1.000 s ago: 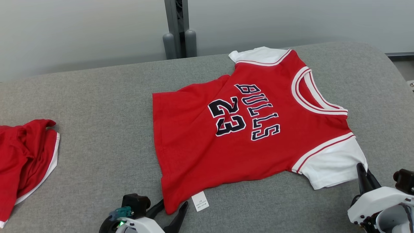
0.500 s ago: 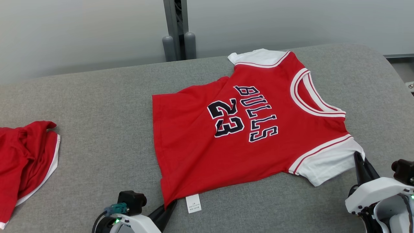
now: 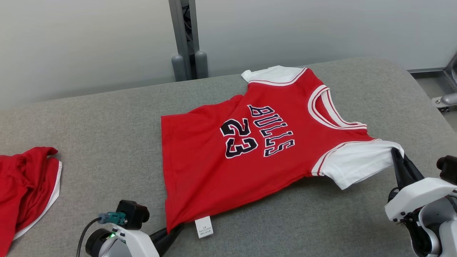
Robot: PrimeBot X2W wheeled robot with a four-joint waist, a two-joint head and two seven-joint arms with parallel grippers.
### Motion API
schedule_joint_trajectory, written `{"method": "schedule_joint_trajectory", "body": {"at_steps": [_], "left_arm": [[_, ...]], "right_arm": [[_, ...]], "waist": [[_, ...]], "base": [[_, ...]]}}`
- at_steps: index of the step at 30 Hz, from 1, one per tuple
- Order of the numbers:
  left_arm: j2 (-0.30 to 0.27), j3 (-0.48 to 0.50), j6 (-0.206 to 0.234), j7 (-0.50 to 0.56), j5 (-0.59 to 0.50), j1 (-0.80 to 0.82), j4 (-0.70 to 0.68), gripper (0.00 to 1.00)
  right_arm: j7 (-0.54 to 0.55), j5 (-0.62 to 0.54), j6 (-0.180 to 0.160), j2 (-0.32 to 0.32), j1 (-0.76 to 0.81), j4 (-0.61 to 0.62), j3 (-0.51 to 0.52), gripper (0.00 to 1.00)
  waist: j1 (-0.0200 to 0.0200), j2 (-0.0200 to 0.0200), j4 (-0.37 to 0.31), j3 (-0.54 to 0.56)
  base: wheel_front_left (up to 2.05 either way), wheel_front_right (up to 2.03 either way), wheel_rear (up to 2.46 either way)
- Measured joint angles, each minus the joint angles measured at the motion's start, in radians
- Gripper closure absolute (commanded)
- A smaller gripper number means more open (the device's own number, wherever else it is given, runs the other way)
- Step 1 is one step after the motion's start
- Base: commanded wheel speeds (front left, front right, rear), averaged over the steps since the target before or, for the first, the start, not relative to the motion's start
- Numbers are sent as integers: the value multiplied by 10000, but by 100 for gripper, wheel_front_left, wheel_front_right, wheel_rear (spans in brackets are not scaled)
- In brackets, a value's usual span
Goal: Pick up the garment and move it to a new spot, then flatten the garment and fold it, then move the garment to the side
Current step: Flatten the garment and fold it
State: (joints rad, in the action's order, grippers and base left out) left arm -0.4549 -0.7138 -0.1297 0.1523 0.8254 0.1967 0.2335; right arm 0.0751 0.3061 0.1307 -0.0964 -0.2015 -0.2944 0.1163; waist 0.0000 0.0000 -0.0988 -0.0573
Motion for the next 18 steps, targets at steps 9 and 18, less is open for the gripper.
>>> {"method": "schedule_joint_trajectory", "body": {"at_steps": [9, 18], "left_arm": [[-1051, -571, 2, 1787, 934, -128, -974, 100], [-1636, -851, 236, 2706, 1099, -518, -1643, 100]], "right_arm": [[2936, 111, 0, -146, 732, 1599, 115, 100], [5601, 178, 2, -259, 1833, 3175, 384, 100]], "waist": [[0, 0, -370, 183], [0, 1, -392, 271]], "base": [[0, 0, 0], [0, 0, 0]]}}
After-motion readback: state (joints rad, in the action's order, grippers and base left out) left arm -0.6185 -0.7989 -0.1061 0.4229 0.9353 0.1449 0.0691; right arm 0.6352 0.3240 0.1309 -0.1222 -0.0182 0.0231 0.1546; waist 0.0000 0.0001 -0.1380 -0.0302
